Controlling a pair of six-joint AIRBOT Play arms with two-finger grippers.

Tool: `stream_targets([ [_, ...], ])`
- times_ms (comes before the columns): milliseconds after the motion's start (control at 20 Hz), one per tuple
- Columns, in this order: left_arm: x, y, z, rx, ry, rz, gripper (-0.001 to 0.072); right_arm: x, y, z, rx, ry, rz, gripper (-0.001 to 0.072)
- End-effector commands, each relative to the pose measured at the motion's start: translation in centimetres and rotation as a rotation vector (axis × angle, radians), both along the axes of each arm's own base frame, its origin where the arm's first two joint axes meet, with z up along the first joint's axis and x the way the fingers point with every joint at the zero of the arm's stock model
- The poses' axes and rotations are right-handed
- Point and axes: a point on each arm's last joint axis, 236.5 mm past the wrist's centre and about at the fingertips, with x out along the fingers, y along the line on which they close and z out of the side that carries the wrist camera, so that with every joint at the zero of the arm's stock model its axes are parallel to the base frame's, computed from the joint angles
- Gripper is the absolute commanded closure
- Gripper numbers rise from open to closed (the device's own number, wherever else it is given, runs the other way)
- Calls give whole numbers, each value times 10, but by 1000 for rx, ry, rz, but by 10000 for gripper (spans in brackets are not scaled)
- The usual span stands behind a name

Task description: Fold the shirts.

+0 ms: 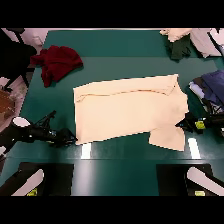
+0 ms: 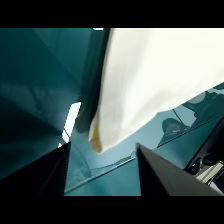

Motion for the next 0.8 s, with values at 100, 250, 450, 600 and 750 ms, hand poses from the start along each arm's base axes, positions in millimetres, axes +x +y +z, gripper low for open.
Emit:
stream_targets([
  [100, 3, -26, -10, 36, -52, -37, 249, 9, 7, 7, 39, -36, -13, 683],
  [250, 7, -41, -7, 23, -90, -51, 636, 9, 10, 10, 57, -43, -9, 684],
  [450, 26, -47, 16, 2, -153, -76, 683, 9, 20, 19, 108, -57, 8, 684],
  [600, 63, -51, 64, -7, -281, -111, 684, 27, 24, 47, 140, -146, 6, 684],
  [750, 107, -37, 99, 85, -427, -89, 684, 59, 18, 87, 62, -289, 0, 684],
])
